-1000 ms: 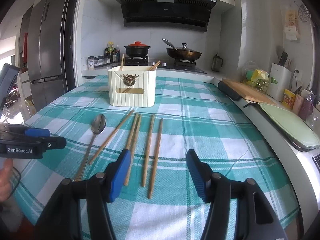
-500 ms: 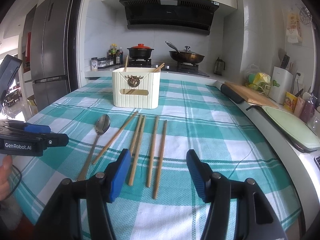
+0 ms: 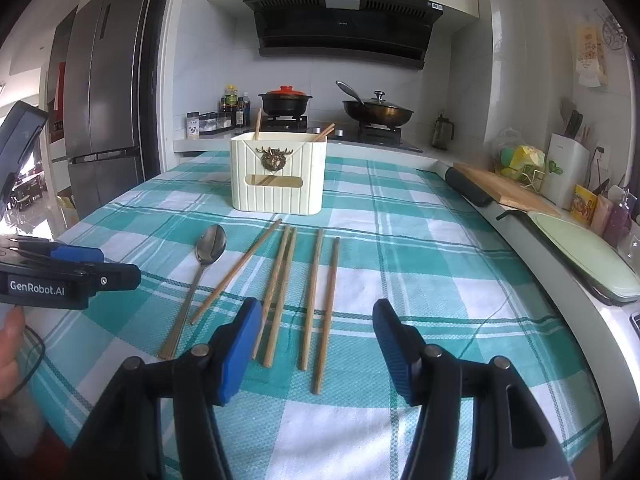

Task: Organize utensils
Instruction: 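Withdraw both open tools from the box back over the table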

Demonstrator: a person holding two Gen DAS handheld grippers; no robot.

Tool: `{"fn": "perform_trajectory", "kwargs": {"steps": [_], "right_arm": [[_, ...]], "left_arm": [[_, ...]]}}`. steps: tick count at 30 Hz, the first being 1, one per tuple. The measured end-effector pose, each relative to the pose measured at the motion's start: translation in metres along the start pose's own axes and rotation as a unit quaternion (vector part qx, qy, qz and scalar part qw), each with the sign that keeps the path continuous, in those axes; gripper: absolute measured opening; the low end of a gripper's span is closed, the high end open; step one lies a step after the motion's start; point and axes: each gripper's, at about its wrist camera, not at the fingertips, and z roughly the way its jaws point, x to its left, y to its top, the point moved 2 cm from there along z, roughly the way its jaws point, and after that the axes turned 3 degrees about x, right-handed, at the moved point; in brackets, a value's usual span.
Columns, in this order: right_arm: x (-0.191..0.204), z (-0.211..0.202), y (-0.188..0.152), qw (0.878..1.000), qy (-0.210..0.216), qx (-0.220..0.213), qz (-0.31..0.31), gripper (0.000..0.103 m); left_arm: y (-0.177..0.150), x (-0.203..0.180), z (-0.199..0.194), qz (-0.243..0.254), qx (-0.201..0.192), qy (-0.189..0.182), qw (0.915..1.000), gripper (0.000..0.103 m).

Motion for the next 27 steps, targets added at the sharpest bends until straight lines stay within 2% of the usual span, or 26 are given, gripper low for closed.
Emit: {"fn": "perform_trajectory", "kwargs": {"steps": [7,14,18,22,27], "right_arm": [[0.001,0.0,-0.001,1.0,0.001,0.002,-0.001,0.059],[0.002,-0.001,-0.003,1.0,0.003,0.003,0.002,0.059],[-0.002,-0.006,-0.002,1.0,0.002,-0.009,0.008,0.059],[-0.006,-0.003,-0.004,1.0,0.005,-0.005,0.019,0.059],[-0.01,0.0,-0.005,1.0,0.009,0.004,0.029,0.059]], "left_arm": [[0.0,0.0,-0.002,-0.003,-0.002,0.0,1.0,0.077],[0.001,0.007,0.002,-0.016,0.011,-0.003,0.9998,0.077],[0.015,0.018,-0.005,-0.031,0.005,-0.002,0.9995,0.077],[0.03,0.029,-0.01,-0.039,-0.007,0.008,0.9992,0.084],[0.044,0.023,0.015,-0.021,0.014,0.002,0.9997,0.084]]}}
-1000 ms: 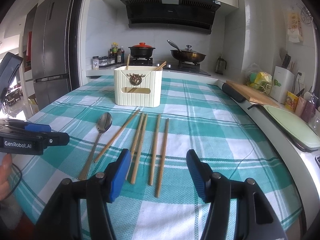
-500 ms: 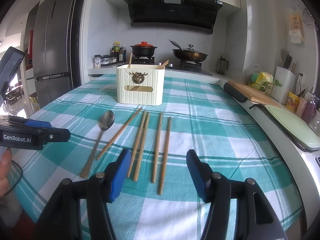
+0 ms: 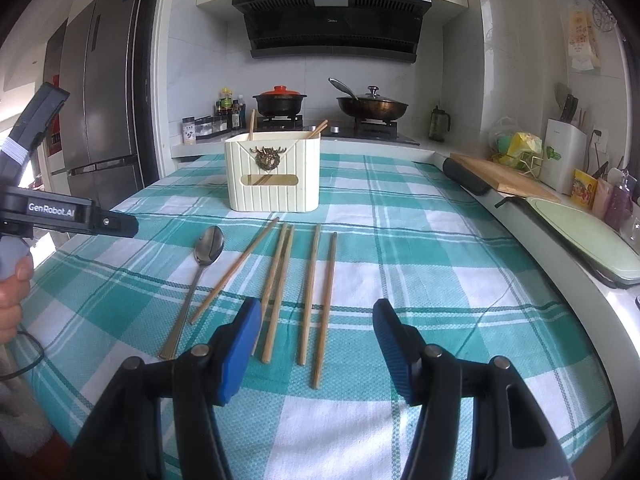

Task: Organize utensils
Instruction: 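Withdraw both open tools from the box back over the table, then lower the left tool over the steel spoon while the right tool straddles a chopstick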

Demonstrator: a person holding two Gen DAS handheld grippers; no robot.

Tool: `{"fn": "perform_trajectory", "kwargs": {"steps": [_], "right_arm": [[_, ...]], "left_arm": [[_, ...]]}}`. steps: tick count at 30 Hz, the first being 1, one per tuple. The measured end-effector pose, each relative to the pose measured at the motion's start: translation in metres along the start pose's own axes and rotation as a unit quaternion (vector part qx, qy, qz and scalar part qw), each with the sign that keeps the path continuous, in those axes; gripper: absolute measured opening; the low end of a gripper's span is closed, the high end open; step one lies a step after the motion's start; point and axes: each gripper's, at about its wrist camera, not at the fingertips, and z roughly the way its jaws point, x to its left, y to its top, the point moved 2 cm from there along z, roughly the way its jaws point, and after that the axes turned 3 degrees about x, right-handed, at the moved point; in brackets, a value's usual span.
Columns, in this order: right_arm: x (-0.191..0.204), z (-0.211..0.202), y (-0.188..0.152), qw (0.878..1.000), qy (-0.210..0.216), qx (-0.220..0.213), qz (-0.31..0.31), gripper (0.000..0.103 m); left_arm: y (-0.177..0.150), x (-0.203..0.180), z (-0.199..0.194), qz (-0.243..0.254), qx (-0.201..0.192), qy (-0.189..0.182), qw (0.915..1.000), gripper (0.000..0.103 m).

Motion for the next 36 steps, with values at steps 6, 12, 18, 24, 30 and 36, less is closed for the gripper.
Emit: {"fn": "perform_trajectory", "kwargs": {"steps": [6,12,18,24,30,36], "right_arm": [[-0.003,-0.006,-0.002,1.0,-0.007,-0.003,0.001,0.059],[-0.014,-0.002,-0.001,1.0,-0.014,0.006,0.013,0.059],[-0.033,0.041,0.023,0.996,0.025,0.086,0.017,0.059],[-0.036,0.111,0.026,0.981,0.07,0.181,0.028,0.045],[-0.027,0.145,0.028,0.972,0.067,0.226,-0.003,0.027],[-0.026,0.143,0.027,0.969,0.036,0.243,-0.033,0.009]], "left_arm": [[0.009,-0.003,0.061,-0.023,0.045,0.02,0.9985,0.084],[0.004,-0.008,0.097,-0.015,0.06,0.061,0.9962,0.084],[-0.002,-0.005,0.094,-0.004,0.042,0.079,0.996,0.085],[-0.005,0.006,0.09,-0.001,0.044,0.083,0.9956,0.085],[-0.011,0.017,0.085,0.008,0.05,0.08,0.9955,0.085],[-0.014,0.025,0.081,0.017,0.052,0.076,0.9955,0.085]]}}
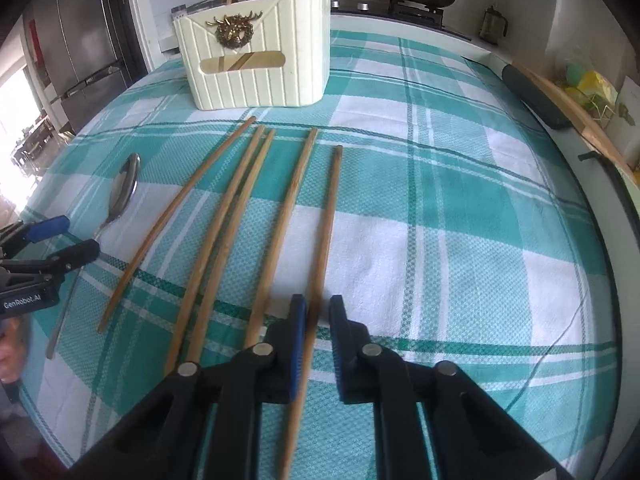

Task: Organize utensils
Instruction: 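Lower the left tool over the steel spoon while the right tool straddles a chopstick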

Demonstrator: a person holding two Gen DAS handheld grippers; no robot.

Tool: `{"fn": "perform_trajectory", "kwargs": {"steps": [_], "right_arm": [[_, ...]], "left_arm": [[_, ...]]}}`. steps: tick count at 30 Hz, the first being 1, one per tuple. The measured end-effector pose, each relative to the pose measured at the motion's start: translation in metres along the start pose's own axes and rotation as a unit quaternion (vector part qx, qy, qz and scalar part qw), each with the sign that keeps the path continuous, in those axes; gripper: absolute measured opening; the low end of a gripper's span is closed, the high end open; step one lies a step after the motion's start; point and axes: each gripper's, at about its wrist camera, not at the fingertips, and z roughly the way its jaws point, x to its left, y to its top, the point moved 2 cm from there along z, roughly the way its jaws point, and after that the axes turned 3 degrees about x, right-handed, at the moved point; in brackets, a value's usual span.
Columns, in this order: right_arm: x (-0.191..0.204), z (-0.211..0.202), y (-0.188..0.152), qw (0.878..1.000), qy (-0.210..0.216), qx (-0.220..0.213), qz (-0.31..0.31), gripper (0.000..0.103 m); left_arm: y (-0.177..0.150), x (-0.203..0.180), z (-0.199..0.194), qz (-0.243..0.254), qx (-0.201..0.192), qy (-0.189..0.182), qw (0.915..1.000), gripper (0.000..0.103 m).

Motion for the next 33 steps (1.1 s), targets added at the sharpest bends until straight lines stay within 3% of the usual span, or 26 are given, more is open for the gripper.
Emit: {"fn": "perform_trajectory", "kwargs": {"steps": [14,19,23,33], "right_arm": [[-0.009,-0.004,-0.003,1.0,-0.019,0.012,0.001,0.011],[-0.013,-0.005,-0.002,0.999,-0.015,0.029,-0.011,0.025],[-0.015,-0.004,0.002,0.999,-0.018,0.041,-0.027,0.026],[-0.011,0.01,0.024,0.996,0.0,0.068,-0.054,0.027]], "left_arm": [[0.0,0.002,0.001,0.003,0.0,0.009,1.0,0.089],[0.0,0.009,0.001,0.014,0.011,0.005,0.9998,0.091],[0.001,0.02,0.001,0.018,0.018,0.002,0.9997,0.091],[0.007,0.003,-0.001,0.102,0.026,0.005,0.9944,0.09]]}}
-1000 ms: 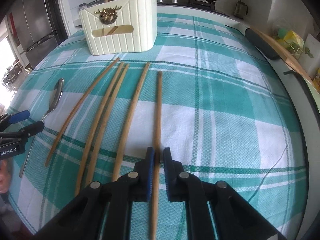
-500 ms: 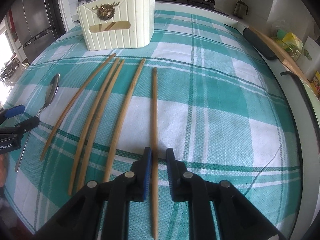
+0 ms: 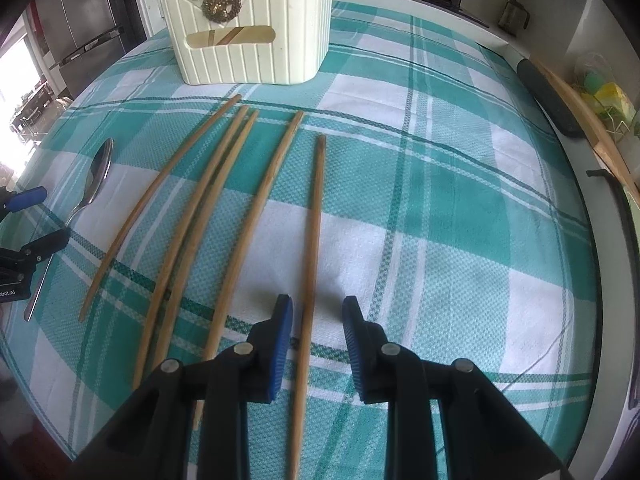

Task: Organize utensils
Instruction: 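Lower the left tool over the steel spoon while the right tool straddles a chopstick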

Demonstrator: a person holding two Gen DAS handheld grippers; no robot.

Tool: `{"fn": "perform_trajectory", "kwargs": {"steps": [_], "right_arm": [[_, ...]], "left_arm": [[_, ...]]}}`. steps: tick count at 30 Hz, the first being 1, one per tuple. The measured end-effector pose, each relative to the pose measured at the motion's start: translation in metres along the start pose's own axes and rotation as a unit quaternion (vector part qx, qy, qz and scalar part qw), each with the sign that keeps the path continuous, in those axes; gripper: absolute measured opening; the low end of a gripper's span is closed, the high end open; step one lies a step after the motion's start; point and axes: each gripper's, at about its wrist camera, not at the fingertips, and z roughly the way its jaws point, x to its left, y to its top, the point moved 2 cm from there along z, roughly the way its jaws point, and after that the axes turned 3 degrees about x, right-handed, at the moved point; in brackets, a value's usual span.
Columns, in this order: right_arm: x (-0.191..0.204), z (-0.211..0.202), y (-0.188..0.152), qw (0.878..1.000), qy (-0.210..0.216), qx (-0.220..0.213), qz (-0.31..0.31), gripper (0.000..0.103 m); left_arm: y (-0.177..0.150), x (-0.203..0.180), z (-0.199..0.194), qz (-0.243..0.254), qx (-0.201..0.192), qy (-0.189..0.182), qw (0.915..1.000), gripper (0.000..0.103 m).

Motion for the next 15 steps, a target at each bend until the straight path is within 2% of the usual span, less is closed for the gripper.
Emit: {"fn": "perform_trajectory", "kwargs": {"steps": [4,11,15], "right_arm": [[0.001,0.002,0.006,1.0,0.007,0.007,-0.006,0.029],[-0.003,0.011,0.024,1.0,0.017,0.017,-0.011,0.035],[-0.006,0.021,0.051,0.999,0.028,0.02,-0.011,0.035]], "left_arm": [[0.009,-0.006,0.005,0.007,0.003,-0.003,1.0,0.09],[0.033,-0.003,0.019,-0.018,0.021,-0.026,0.9993,0.09],[0.047,-0.008,0.024,-0.022,0.034,-0.044,0.9982,0.079]]}}
